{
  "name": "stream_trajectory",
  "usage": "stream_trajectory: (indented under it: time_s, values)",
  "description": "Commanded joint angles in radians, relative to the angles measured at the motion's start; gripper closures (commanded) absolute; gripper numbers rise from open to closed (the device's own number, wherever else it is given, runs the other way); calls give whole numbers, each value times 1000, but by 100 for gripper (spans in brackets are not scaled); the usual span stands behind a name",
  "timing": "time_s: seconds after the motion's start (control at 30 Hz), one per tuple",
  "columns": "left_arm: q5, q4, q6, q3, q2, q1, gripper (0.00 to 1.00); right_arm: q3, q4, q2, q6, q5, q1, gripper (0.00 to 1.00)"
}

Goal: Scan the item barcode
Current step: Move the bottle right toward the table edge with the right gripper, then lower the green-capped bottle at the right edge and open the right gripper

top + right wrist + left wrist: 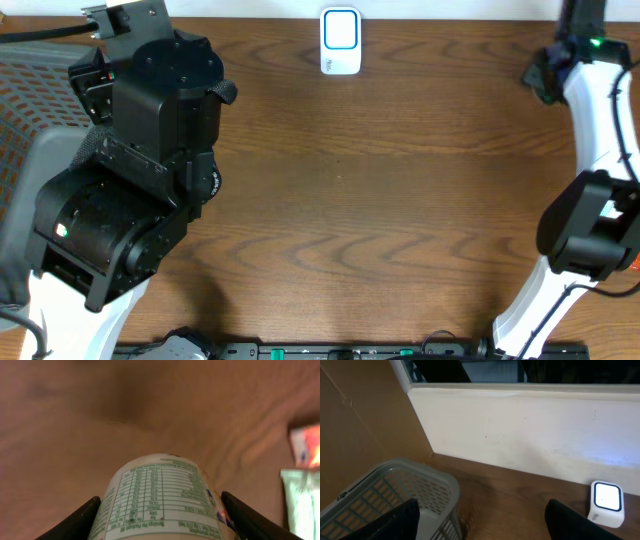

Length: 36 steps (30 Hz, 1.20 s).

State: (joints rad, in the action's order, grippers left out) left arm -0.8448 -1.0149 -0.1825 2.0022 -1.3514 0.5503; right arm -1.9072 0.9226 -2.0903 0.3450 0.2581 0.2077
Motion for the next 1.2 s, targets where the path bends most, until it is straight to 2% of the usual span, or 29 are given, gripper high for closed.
stream_trajectory:
  time_s: [0.0,0.2,0.37,0.6,0.73,0.93,0.97,1.03,1.17]
  values:
    - [-20,-2,2,-5,3,-2,20,-5,40,-25,55,-61,80,49]
    - [-20,-2,2,-5,3,-2,20,-5,82,-74,55,-61,189,44]
    - [-20,-2,2,-5,3,-2,19,-5,108,-97,55,-66,257,44]
    - [-20,-2,2,-5,3,-2,20,-3,118,-168,55,-140,323,46]
    - [-20,-2,2,-5,3,-2,19,-3,116,-209,55,-152,340,42]
    - [-20,-2,2,-5,3,-2,19,-3,99,-217,54,-152,346,28]
    - [-20,-2,2,-5,3,-2,19,-3,98,-215,54,-151,349,23]
    - [-20,-2,2,-5,3,-2,19,-9,100,-206,50,-152,356,3]
    - [-20,-2,2,-5,3,-2,19,-61,154,-161,51,-152,378,1]
